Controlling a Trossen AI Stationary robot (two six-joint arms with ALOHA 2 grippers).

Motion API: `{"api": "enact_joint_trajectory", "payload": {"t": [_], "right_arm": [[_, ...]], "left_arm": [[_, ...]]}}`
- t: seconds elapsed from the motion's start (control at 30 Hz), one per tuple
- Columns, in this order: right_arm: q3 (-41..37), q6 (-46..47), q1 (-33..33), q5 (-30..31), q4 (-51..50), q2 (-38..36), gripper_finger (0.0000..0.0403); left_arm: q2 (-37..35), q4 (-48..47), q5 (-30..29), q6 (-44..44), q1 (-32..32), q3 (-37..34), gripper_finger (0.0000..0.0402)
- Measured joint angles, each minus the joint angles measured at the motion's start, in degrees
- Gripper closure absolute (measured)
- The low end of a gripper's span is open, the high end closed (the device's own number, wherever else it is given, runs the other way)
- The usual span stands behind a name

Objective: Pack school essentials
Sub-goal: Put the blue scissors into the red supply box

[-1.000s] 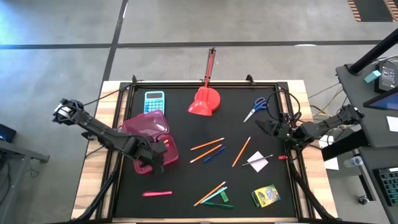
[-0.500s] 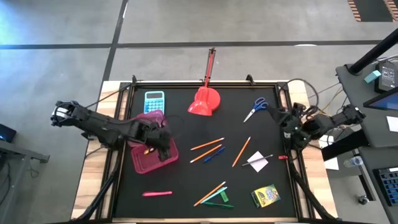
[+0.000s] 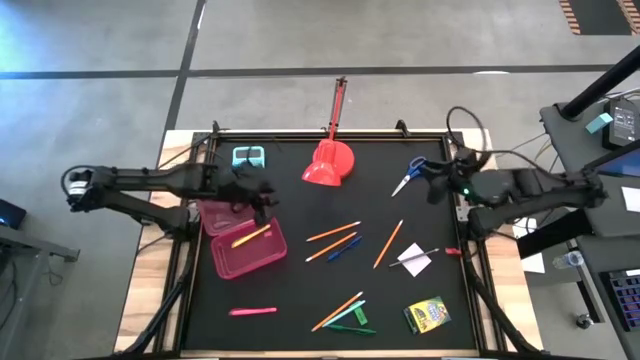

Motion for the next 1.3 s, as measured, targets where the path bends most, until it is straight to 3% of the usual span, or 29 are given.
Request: {"api": "enact_joint_trajectory", "payload": {"t": [0.2,0.37,0.57,0.87,1.07,1.3], "right_arm": [[7.3,0.2,-11.2,-13.9,-14.0,10.2,0.0268],[9.6,-5.1,-21.0,-25.3,-17.8,17.1,0.0268],[10.9,-11.0,-31.2,-34.1,-18.1,22.9,0.0268],[13.2,-20.8,-39.4,-40.1,-20.5,33.2,0.026],[14.4,-11.4,-43.2,-39.8,-24.2,40.9,0.0259],[13.6,-12.1,-44.5,-38.7,-22.0,47.3,0.0298]], "left_arm": [[-5.1,2.0,0.0,4.3,3.5,0.9,0.0242],[-8.6,2.9,0.0,5.5,5.1,1.0,0.0242],[-10.9,2.9,-0.1,5.5,5.7,1.0,0.0242],[-10.4,3.3,-0.2,5.4,5.7,1.0,0.0242],[-9.0,6.4,-0.8,4.9,5.7,1.0,0.0242],[-7.7,7.7,-1.4,5.0,5.7,0.9,0.0242]]}}
